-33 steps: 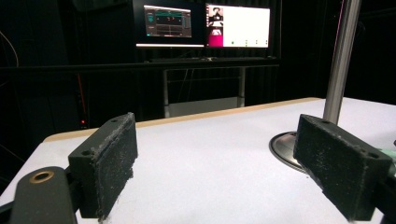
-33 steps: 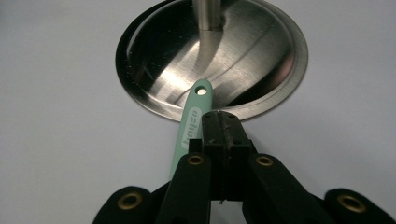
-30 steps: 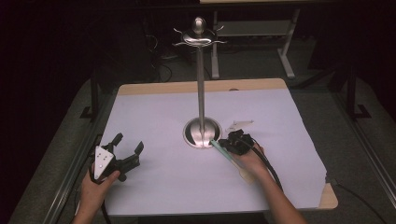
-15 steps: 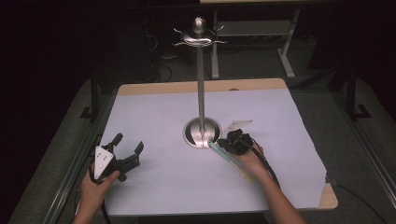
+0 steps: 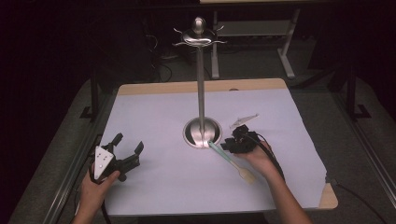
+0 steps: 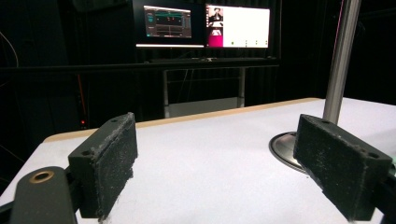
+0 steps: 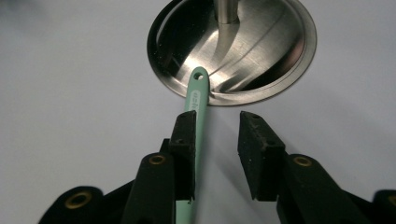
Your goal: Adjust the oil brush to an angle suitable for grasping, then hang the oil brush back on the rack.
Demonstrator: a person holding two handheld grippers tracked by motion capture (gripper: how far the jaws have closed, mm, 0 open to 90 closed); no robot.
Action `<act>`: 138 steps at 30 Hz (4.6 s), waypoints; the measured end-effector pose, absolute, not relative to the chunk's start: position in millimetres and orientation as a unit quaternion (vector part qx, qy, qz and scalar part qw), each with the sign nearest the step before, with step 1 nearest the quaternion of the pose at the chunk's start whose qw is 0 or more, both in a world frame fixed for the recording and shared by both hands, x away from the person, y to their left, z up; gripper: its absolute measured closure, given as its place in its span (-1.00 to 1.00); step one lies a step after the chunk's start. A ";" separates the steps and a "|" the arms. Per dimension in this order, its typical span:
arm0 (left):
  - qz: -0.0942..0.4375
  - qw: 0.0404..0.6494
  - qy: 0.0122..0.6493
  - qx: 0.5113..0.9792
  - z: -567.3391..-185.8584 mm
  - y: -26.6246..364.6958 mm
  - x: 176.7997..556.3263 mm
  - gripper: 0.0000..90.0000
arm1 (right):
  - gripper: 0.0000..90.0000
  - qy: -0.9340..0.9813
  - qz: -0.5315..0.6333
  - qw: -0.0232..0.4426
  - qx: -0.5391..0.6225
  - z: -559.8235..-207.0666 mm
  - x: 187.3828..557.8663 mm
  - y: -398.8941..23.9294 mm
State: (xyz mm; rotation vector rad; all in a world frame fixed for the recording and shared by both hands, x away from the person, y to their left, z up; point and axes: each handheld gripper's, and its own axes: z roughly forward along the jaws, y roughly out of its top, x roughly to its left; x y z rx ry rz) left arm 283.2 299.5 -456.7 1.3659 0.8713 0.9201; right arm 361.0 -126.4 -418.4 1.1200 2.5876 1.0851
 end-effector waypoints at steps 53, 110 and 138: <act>0.395 0.596 0.376 0.589 -456.6 299.4 283.3 -0.71 | 0.52 0.926 0.145 0.033 0.348 -420.1 376.2 -71.4; 0.396 0.596 0.377 0.588 -456.6 299.4 283.2 -0.71 | 0.74 0.825 0.404 0.088 0.385 -381.6 363.7 -153.9; 0.396 0.595 0.377 0.589 -456.6 299.6 283.3 -0.71 | 0.75 0.755 0.518 0.137 0.377 -353.7 352.0 -187.3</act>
